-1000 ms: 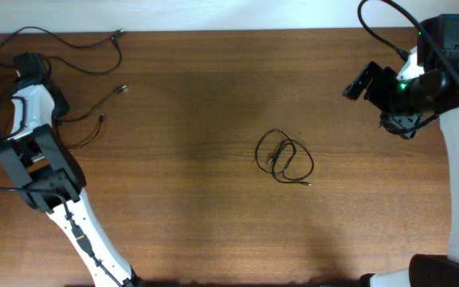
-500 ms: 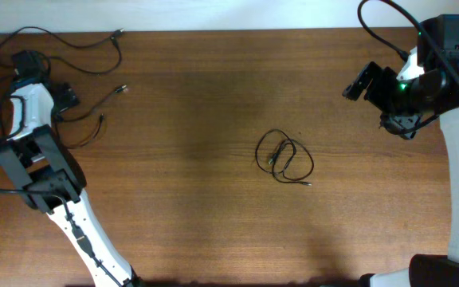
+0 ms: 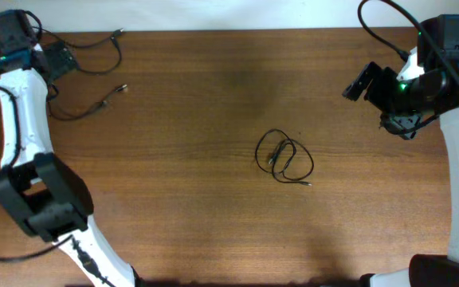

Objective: Untangle cables

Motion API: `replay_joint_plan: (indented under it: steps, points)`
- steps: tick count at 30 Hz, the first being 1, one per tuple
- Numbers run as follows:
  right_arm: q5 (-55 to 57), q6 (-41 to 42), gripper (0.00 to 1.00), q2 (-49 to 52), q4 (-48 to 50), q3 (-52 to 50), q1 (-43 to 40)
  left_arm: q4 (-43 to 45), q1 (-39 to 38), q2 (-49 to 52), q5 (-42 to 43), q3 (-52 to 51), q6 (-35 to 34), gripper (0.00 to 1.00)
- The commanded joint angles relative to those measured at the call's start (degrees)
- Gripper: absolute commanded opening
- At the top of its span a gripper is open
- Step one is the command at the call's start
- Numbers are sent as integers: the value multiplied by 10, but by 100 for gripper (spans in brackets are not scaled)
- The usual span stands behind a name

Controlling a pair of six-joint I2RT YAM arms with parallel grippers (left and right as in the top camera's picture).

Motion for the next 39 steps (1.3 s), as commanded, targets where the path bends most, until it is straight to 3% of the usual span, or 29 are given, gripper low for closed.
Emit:
replay_joint_plan:
  steps: [1,11,16,22,25,27,30,33,35,37,39]
  points:
    - [7,-3,98,2,-7,4,3,-13,1,-26,4,1,-37,99]
    - [7,-3,99,2,-12,4,3,-45,7,-22,-78,-14,-37,99]
    - [7,-3,98,2,-12,4,3,-36,8,-19,-72,-79,-30,99]
    - [7,-13,98,2,-12,4,3,0,8,-19,23,-137,68,99]
    - [7,-13,99,2,-12,4,3,0,8,-19,52,-148,77,100]
    - [7,-13,98,2,-12,4,3,2,9,-24,146,-148,87,96]
    - [7,-13,99,2,-12,4,3,14,9,-25,278,-148,169,89]
    - [7,-13,99,2,-12,4,3,27,9,-25,343,-148,206,90]
    - [7,-13,98,2,-12,4,3,30,9,-25,364,-148,206,84]
    - [7,-13,99,2,-10,4,3,30,8,-25,377,-148,206,65]
    - [7,-13,99,2,-9,4,3,30,2,-25,371,-148,206,63]
